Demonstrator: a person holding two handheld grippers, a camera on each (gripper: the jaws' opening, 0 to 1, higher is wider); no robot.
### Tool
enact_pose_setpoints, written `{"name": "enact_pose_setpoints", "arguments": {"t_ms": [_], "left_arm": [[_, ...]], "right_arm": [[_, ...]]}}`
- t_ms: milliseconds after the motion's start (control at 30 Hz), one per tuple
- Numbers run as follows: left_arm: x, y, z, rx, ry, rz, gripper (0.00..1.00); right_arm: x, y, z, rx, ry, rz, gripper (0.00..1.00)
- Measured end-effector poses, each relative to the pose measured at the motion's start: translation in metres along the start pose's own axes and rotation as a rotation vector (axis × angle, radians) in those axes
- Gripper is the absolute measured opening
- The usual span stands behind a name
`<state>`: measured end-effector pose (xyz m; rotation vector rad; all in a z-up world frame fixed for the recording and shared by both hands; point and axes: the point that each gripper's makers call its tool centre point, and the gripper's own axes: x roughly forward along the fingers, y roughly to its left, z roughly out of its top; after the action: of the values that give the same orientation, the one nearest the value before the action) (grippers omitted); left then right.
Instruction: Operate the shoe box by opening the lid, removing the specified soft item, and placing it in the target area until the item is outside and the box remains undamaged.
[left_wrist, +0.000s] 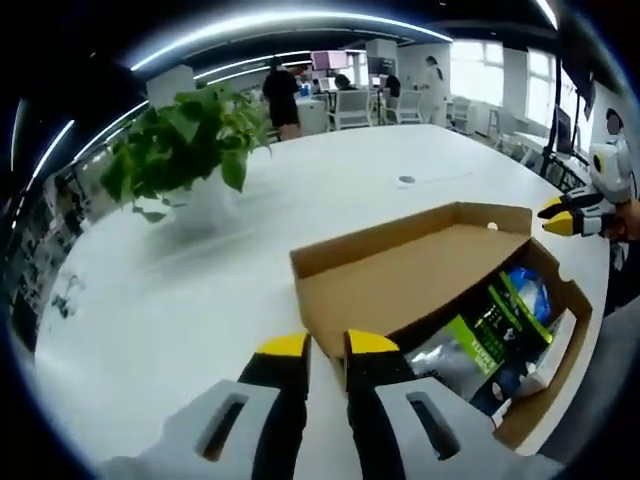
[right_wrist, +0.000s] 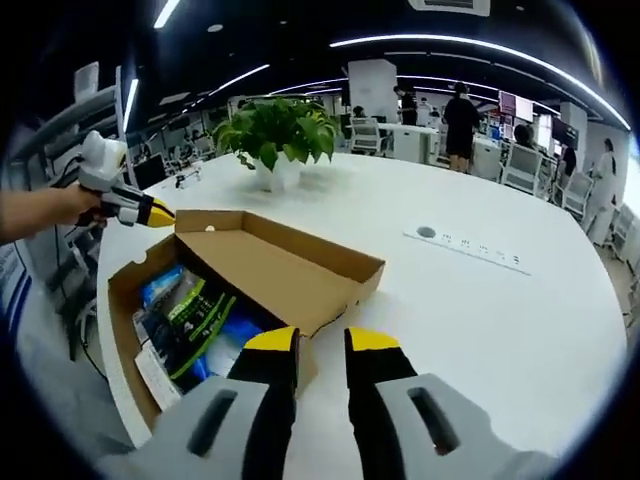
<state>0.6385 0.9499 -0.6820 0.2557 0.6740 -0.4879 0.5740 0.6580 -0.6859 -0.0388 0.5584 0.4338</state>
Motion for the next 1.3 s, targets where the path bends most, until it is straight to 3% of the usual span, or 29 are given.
{"name": "enact_pose_setpoints", "arguments": {"t_ms": [467,1033,1300], "left_arm": [[-0.021,-0.023,-0.004,-0.014,-0.023,-0.036,0.16],[-0.041,-0.06,-0.026,-0.014,-0.002,-0.105,0.25],[-0.048,-0.068,-0.035,0.006,0.003,-0.113,0.27]], "right_arm": [[-0.009,0.035,-0.006,-0.021,0.015,0.066,0.16],[0.008,0.068,-0.016,-0.026,0.07,0.147,0.16],[0.022,0.084,-0.022,-0.043,0.109,0.192,0.17]]}}
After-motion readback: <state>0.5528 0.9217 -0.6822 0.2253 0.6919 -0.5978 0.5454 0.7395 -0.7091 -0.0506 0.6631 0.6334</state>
